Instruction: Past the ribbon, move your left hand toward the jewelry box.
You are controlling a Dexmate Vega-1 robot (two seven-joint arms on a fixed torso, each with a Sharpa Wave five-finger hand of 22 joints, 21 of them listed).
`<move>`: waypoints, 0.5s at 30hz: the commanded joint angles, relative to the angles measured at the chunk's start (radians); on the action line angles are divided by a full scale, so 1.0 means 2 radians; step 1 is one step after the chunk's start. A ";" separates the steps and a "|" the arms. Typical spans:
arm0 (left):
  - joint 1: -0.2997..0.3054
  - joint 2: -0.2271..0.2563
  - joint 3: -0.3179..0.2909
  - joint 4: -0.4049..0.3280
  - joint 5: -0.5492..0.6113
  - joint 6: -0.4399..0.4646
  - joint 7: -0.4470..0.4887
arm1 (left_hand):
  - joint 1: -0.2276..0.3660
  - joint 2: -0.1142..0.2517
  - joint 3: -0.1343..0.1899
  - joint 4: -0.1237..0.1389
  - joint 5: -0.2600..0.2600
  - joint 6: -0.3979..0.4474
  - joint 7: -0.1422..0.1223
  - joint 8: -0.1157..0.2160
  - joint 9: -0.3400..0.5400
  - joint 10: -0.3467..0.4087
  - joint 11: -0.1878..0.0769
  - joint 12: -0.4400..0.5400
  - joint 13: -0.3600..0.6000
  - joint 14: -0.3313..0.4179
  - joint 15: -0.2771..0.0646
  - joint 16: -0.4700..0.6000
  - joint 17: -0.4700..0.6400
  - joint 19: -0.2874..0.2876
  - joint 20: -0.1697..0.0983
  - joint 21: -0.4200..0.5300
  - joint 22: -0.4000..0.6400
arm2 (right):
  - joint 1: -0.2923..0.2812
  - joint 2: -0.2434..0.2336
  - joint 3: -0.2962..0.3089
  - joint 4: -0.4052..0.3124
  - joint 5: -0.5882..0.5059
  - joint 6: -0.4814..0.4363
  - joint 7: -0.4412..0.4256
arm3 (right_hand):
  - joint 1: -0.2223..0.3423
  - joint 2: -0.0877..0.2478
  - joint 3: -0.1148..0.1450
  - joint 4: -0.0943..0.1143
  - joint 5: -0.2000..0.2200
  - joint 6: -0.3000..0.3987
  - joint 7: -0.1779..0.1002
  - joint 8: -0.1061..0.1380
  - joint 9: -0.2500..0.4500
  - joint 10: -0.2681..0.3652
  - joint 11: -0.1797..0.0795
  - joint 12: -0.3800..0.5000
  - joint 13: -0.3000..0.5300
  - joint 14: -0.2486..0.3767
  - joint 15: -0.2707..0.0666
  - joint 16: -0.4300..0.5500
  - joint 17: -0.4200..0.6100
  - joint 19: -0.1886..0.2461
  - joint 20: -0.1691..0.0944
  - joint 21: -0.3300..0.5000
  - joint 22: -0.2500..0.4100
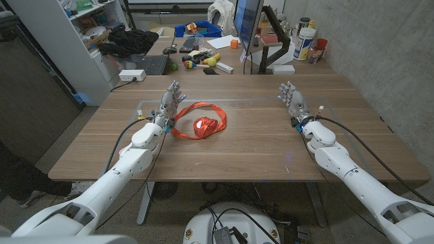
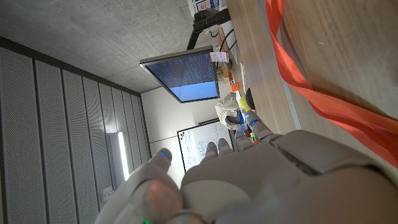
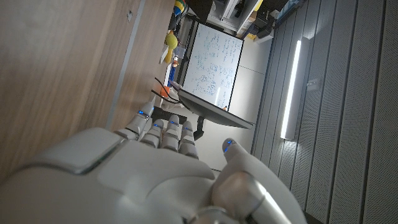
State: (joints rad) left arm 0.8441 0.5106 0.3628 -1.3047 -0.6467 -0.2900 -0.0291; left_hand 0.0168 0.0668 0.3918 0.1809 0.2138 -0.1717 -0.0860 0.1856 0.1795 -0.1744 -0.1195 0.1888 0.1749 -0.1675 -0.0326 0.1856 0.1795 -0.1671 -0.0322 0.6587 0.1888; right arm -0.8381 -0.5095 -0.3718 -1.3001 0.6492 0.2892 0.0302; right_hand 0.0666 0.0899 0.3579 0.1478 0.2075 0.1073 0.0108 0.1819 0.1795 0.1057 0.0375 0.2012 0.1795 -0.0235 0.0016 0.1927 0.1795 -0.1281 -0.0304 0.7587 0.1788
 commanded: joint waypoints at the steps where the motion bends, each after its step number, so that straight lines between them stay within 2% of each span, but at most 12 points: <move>1: 0.002 -0.004 -0.007 0.000 0.007 0.004 -0.004 | 0.000 0.046 0.003 0.001 0.002 -0.044 -0.001 0.003 0.003 -0.028 -0.004 0.003 0.002 -0.025 -0.026 0.002 0.003 -0.039 -0.045 0.002 0.002 | 0.001 0.000 0.000 0.000 -0.001 -0.002 -0.001 | 0.000 0.037 0.002 0.000 0.003 0.005 0.000 0.003 0.001 0.005 0.000 0.003 0.001 -0.004 -0.001 0.002 0.002 -0.003 -0.025 0.003 0.001; 8: 0.001 -0.008 -0.009 0.003 0.011 0.002 -0.005 | 0.000 0.046 0.002 0.001 0.002 -0.043 -0.002 0.003 0.003 -0.028 -0.005 0.003 0.002 -0.024 -0.026 0.002 0.003 -0.039 -0.045 0.002 0.002 | 0.003 0.001 -0.001 0.002 -0.001 -0.001 0.001 | 0.000 0.037 0.002 0.000 0.003 0.005 0.000 0.003 0.001 0.005 0.000 0.003 0.001 -0.005 0.000 0.002 0.002 -0.003 -0.025 0.002 0.001; 13: 0.004 -0.007 -0.011 0.002 0.020 -0.005 -0.001 | 0.001 0.046 0.002 0.000 0.003 -0.035 -0.015 0.006 0.003 -0.025 -0.005 0.004 0.002 -0.022 -0.025 0.003 0.002 -0.037 -0.041 0.002 0.002 | 0.004 0.002 -0.002 0.004 -0.002 -0.002 0.001 | 0.000 0.036 0.002 0.000 0.003 0.005 0.000 0.003 0.001 0.004 0.001 0.003 0.001 -0.005 0.000 0.002 0.002 -0.002 -0.025 0.002 0.001; 15: 0.005 -0.005 -0.011 0.000 0.026 -0.008 0.003 | 0.001 0.045 0.002 -0.001 0.003 -0.032 -0.019 0.006 0.003 -0.024 -0.004 0.005 0.003 -0.020 -0.023 0.004 0.002 -0.037 -0.033 0.003 0.001 | 0.005 0.002 -0.002 0.004 -0.002 -0.002 0.001 | 0.000 0.036 0.002 0.000 0.003 0.004 0.000 0.003 0.001 0.005 0.001 0.003 0.001 -0.004 0.000 0.002 0.002 -0.002 -0.025 0.001 0.001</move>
State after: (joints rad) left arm 0.8470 0.4996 0.3480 -1.3031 -0.6283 -0.2856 -0.0362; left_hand 0.0164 0.0664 0.3917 0.1808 0.2146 -0.1724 -0.1128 0.1925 0.1842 -0.1686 -0.1251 0.1925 0.1748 -0.1674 -0.0326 0.1860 0.1794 -0.1670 -0.0322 0.6591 0.1886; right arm -0.8342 -0.5088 -0.3733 -1.2978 0.6478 0.2871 0.0302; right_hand 0.0666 0.0898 0.3579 0.1477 0.2075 0.1073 0.0107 0.1819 0.1794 0.1056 0.0375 0.2012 0.1794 -0.0234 0.0016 0.1933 0.1793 -0.1280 -0.0304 0.7588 0.1795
